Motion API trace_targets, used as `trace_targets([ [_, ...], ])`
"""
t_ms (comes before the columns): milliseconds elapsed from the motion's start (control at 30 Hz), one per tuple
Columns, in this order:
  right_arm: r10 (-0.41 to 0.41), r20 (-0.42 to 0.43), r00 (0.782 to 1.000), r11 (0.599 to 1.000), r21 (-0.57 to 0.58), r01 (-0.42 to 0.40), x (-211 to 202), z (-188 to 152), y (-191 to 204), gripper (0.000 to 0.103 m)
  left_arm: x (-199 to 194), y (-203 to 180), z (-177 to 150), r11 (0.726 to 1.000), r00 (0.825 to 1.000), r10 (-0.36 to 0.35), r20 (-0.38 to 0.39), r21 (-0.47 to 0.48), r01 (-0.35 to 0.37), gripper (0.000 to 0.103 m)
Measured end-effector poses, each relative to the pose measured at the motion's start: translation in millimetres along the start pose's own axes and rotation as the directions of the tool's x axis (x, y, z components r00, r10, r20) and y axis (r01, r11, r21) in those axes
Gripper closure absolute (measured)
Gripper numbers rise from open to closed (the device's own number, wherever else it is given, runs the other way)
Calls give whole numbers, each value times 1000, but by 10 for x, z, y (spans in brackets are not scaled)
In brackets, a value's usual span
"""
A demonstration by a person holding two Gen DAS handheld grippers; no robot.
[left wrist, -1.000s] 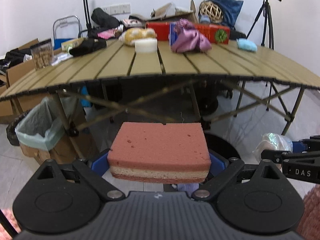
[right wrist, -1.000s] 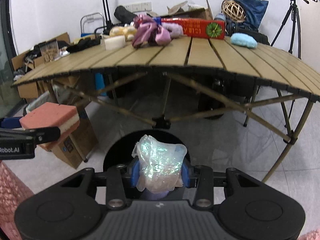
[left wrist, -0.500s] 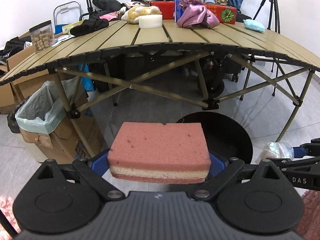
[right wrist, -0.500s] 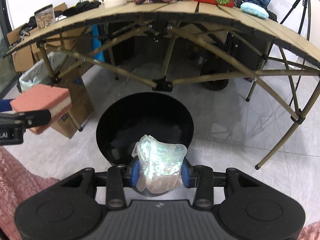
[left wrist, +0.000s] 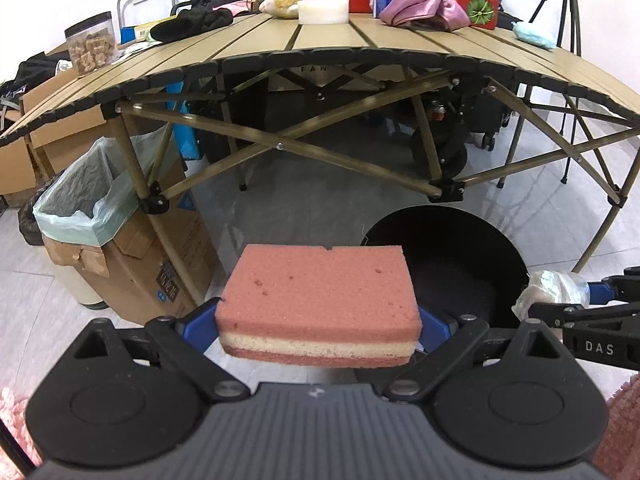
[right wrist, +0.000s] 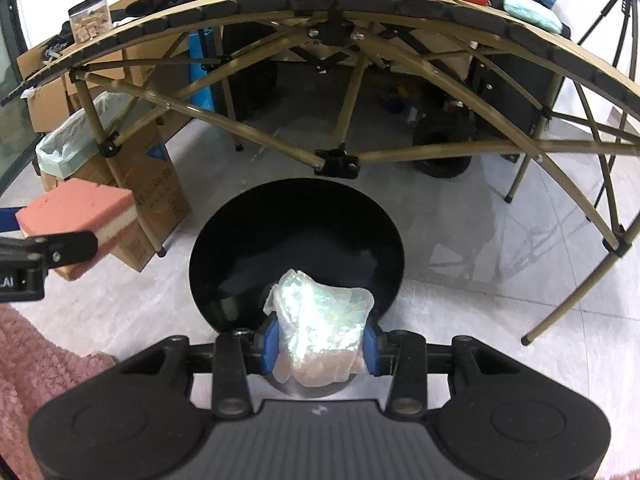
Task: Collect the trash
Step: 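Carry the pink sponge and plastic bag down over the black bin, then open the right gripper to drop the plastic bag into the bin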
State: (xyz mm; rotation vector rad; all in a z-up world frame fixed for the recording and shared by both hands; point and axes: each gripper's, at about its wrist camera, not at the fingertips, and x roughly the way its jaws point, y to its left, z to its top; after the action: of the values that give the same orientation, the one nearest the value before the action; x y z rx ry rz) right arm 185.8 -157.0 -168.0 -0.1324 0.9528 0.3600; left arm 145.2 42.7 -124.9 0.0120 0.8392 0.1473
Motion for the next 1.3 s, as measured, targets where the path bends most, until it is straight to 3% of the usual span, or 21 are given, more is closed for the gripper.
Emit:
trace_targets([
  [1033, 36, 17, 999, 995, -96, -34, 700, 497, 349, 63, 139, 174, 61, 997, 999, 45, -27, -58, -46, 6],
  [1300, 46, -5, 999, 994, -104, -46, 787, 513, 369, 54, 151, 193, 78, 996, 998, 46, -30, -69, -48, 6],
])
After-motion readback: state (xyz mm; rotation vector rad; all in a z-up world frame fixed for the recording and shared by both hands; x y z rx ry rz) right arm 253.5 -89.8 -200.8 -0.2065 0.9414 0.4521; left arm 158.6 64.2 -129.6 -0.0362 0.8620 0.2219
